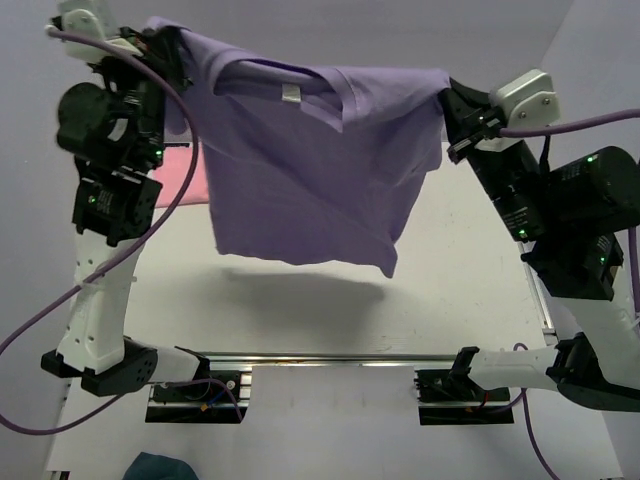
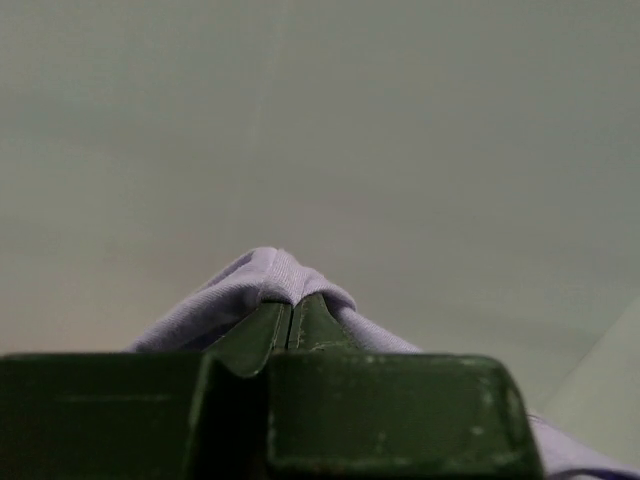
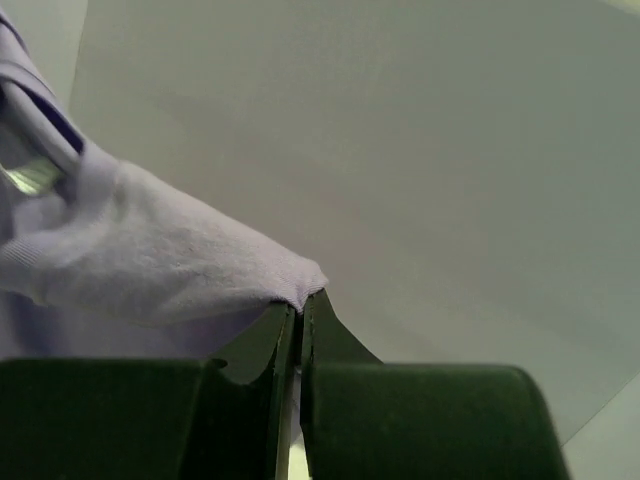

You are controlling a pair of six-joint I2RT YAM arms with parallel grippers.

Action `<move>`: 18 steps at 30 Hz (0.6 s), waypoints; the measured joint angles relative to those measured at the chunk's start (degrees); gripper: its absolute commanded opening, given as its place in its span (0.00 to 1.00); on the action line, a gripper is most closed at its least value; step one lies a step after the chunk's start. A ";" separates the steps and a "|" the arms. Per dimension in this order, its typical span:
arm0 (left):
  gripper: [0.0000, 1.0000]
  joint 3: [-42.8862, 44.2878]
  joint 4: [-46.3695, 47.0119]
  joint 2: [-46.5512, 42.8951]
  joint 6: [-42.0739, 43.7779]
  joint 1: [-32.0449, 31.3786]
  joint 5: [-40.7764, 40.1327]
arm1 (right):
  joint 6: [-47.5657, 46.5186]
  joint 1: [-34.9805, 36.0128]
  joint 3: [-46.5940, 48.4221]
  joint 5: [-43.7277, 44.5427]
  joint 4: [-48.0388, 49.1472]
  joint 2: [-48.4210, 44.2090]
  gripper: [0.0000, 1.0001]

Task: Fold and stack the t-shirts
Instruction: Flatten out the tshirt

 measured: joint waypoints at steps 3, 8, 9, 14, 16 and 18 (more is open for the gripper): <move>0.00 3.65 1.14 -0.63 2.71 0.02 -0.22 | -5.62 0.00 1.55 -1.84 1.90 0.42 0.00; 0.00 5.22 4.50 -1.44 6.62 0.00 -1.29 | -16.76 0.02 0.48 -1.84 11.43 1.79 0.00; 0.00 4.87 5.16 -1.57 7.04 -0.04 -1.60 | -19.12 0.00 0.11 -1.66 13.97 2.36 0.00; 0.00 5.53 5.97 0.31 8.37 -0.04 -1.44 | -27.26 0.00 4.48 -1.11 20.31 8.68 0.00; 0.00 5.88 5.88 1.60 8.61 -0.04 -1.33 | -31.26 0.00 4.94 0.20 24.96 11.13 0.00; 0.00 4.94 6.25 2.38 8.83 -0.04 -0.42 | -35.52 0.00 4.70 2.08 30.29 13.46 0.00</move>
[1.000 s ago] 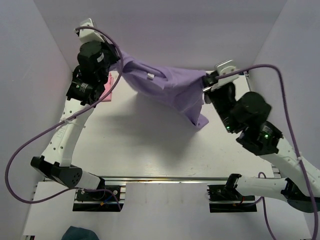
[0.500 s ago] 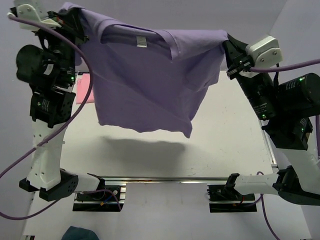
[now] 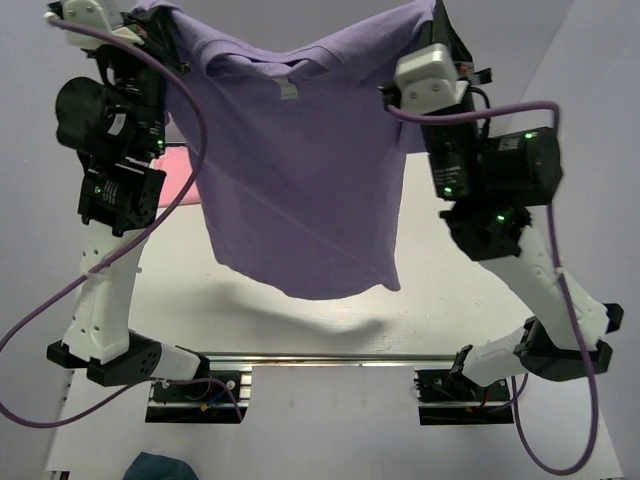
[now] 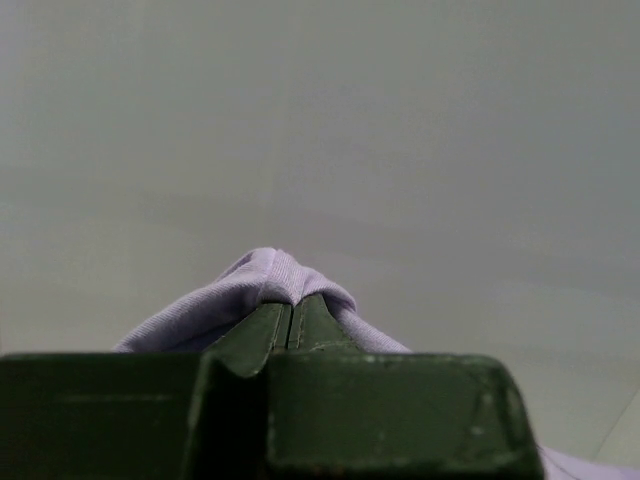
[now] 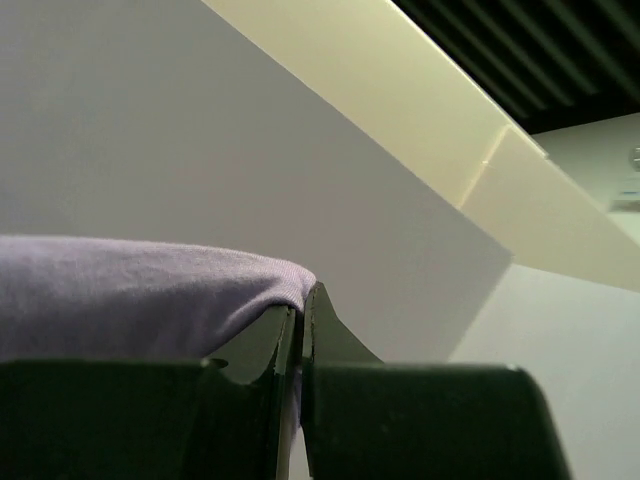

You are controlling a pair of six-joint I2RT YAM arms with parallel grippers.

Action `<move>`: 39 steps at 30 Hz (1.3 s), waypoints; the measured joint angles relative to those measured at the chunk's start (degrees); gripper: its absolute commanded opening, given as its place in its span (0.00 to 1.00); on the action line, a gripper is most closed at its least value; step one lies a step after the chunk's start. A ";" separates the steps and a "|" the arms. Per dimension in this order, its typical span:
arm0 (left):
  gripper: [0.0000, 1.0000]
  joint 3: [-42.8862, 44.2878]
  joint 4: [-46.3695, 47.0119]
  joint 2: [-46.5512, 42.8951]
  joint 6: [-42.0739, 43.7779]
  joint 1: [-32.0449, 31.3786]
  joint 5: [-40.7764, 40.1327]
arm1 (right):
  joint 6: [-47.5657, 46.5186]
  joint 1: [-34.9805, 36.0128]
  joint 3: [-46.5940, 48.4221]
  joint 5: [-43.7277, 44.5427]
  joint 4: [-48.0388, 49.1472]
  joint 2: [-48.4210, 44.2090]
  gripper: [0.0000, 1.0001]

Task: Fold and stack the t-shirts
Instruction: Flatten out the tshirt

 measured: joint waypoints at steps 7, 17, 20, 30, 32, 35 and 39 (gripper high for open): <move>0.00 -0.11 -0.39 3.52 0.20 -0.07 1.33 | -9.11 -1.01 -1.75 3.69 10.99 4.92 0.00; 0.00 1.75 1.97 6.23 4.90 -0.28 -13.90 | -10.93 -5.81 -5.07 5.11 16.44 0.46 0.00; 0.00 1.46 2.49 4.66 6.19 -0.63 -13.20 | -11.30 -6.97 -5.64 4.98 16.52 -0.31 0.00; 0.00 2.75 2.60 0.37 8.68 -0.74 -8.52 | -11.80 -8.90 -2.27 3.67 13.25 0.28 0.00; 0.00 2.95 2.36 -0.11 8.98 -0.74 -6.88 | -11.80 -9.01 -1.55 3.39 13.09 0.28 0.00; 0.00 3.28 1.90 -0.70 9.25 -0.74 -4.98 | -11.52 -9.05 -1.16 2.60 12.55 -0.09 0.00; 0.00 3.30 0.63 -1.79 9.22 -0.74 -2.93 | -9.99 -9.07 -1.77 1.95 10.12 -1.73 0.00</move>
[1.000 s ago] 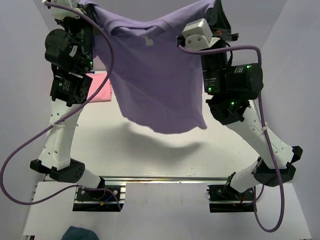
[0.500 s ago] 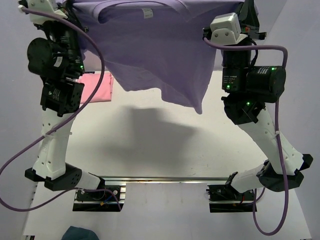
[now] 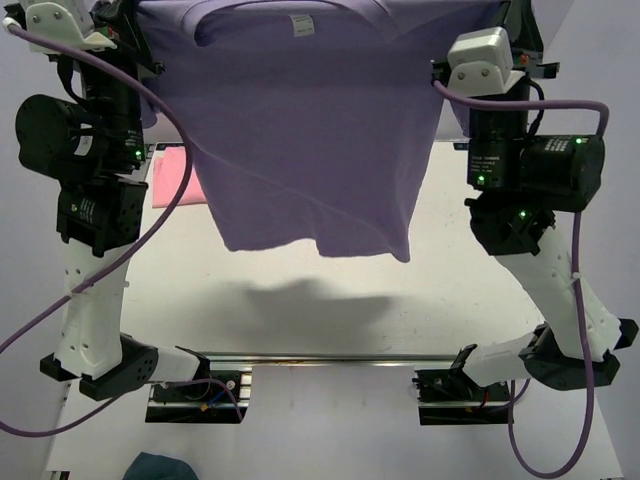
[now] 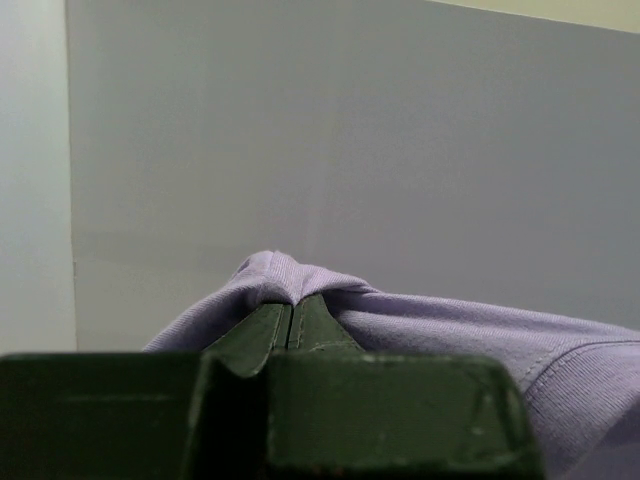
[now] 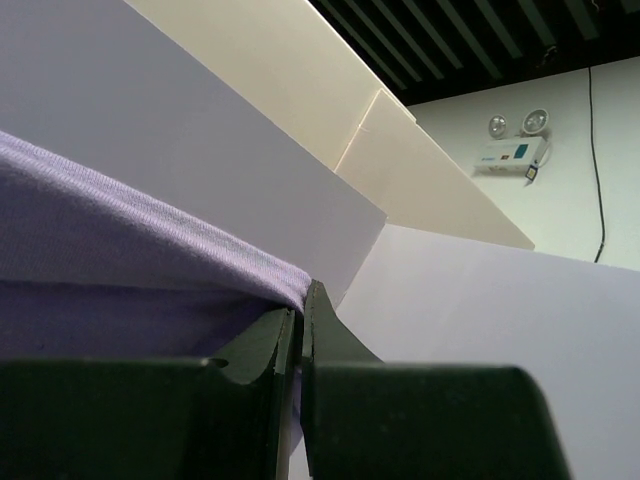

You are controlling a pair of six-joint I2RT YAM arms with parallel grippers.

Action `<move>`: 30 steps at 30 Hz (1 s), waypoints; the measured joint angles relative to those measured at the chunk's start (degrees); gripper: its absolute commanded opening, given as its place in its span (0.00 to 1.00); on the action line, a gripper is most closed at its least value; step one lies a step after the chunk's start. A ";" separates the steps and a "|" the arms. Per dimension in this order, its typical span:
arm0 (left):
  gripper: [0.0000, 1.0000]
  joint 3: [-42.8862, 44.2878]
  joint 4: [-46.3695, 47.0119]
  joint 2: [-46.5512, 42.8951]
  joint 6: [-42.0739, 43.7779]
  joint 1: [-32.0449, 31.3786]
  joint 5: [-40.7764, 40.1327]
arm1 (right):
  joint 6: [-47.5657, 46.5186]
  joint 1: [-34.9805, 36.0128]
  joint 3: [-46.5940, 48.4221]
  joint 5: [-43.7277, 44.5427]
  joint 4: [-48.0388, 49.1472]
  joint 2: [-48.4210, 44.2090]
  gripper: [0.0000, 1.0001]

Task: Fold and stack the t-shirts
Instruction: Flatten out the tshirt

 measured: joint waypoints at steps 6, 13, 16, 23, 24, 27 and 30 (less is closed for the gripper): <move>0.00 -0.28 -3.21 -3.65 -1.53 0.00 6.64 | 3.72 0.00 -6.23 -1.40 -2.82 -6.47 0.00; 0.00 -5.68 -7.15 -11.65 -4.63 0.37 15.82 | 15.82 -0.31 -17.14 -11.41 -15.26 -21.03 0.00; 0.00 -7.41 -10.25 -14.01 -6.25 0.52 19.54 | 21.18 -0.33 -22.75 -19.12 -21.57 -28.81 0.00; 0.00 -6.16 -17.14 -14.78 -9.33 0.66 27.80 | 27.32 -0.46 -23.50 -27.23 -25.31 -34.49 0.00; 0.00 -6.29 -17.73 -15.13 -9.60 0.68 28.30 | 27.69 -0.50 -23.47 -27.82 -25.64 -34.45 0.00; 0.00 -7.56 -18.93 -17.07 -10.25 0.72 29.51 | 29.07 -0.63 -23.50 -29.33 -26.88 -34.40 0.00; 0.00 -7.67 -19.54 -18.73 -10.64 0.76 30.58 | 30.75 -0.68 -23.50 -31.74 -27.23 -34.82 0.00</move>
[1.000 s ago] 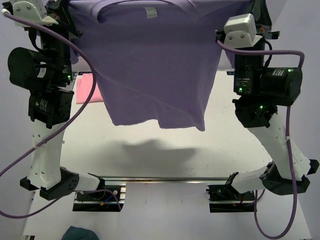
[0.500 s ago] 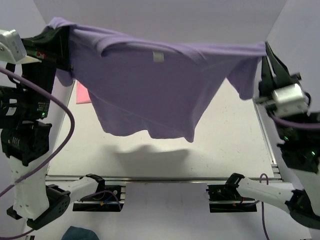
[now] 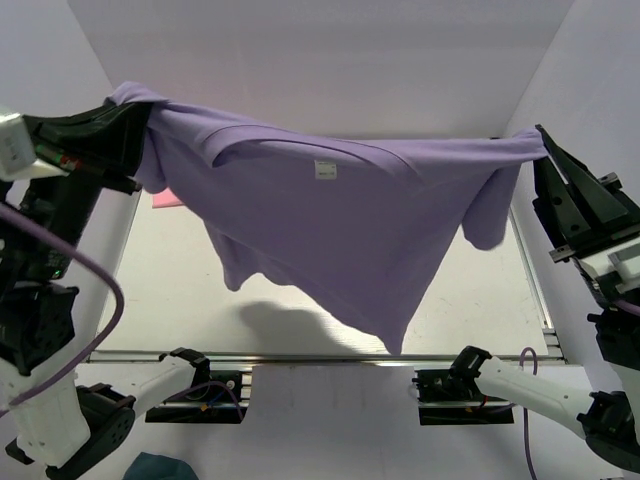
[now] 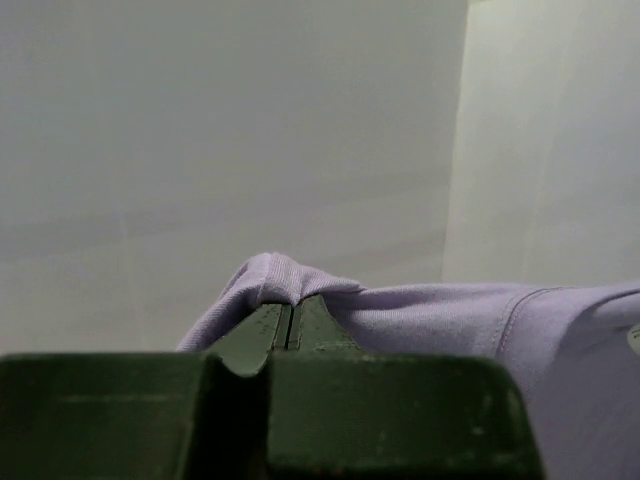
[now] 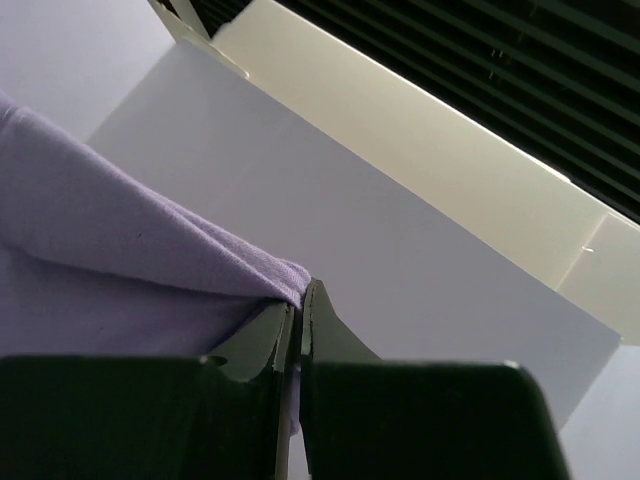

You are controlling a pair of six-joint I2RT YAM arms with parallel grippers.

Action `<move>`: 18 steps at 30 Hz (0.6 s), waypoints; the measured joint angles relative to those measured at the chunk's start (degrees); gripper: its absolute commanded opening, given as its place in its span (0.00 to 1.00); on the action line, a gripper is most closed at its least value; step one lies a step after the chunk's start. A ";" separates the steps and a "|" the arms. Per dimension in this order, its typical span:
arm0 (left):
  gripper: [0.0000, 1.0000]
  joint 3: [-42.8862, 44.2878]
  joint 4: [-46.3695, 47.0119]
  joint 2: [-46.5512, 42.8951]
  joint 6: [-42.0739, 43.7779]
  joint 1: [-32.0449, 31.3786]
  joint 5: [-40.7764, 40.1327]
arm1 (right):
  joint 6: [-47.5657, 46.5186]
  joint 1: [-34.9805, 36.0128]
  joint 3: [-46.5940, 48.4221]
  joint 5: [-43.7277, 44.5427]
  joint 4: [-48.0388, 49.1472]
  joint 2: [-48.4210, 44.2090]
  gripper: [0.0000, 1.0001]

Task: Fold and stack the t-shirts
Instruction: Flatten out the tshirt

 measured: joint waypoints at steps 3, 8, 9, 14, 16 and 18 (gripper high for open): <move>0.00 1.11 -0.17 -1.31 -0.13 0.04 1.05 | 1.05 0.00 0.09 -1.33 -0.02 -0.59 0.00; 0.00 1.86 -0.11 -2.62 -0.68 0.39 1.16 | 2.01 0.00 0.00 -1.36 0.46 -1.03 0.00; 0.00 1.44 -0.02 -2.97 -0.72 0.37 0.90 | 1.95 0.00 -0.28 -0.94 0.83 -1.03 0.00; 0.00 -1.18 0.26 -3.19 -1.03 0.39 -2.01 | -0.68 0.02 -3.58 4.68 6.14 0.15 0.00; 0.00 -1.95 0.79 -1.77 -1.14 0.39 -4.11 | -3.10 0.02 -6.25 9.66 11.61 2.05 0.00; 0.00 -3.23 2.40 0.87 -1.29 0.42 -6.62 | -6.71 -0.07 -9.22 16.20 18.75 5.90 0.00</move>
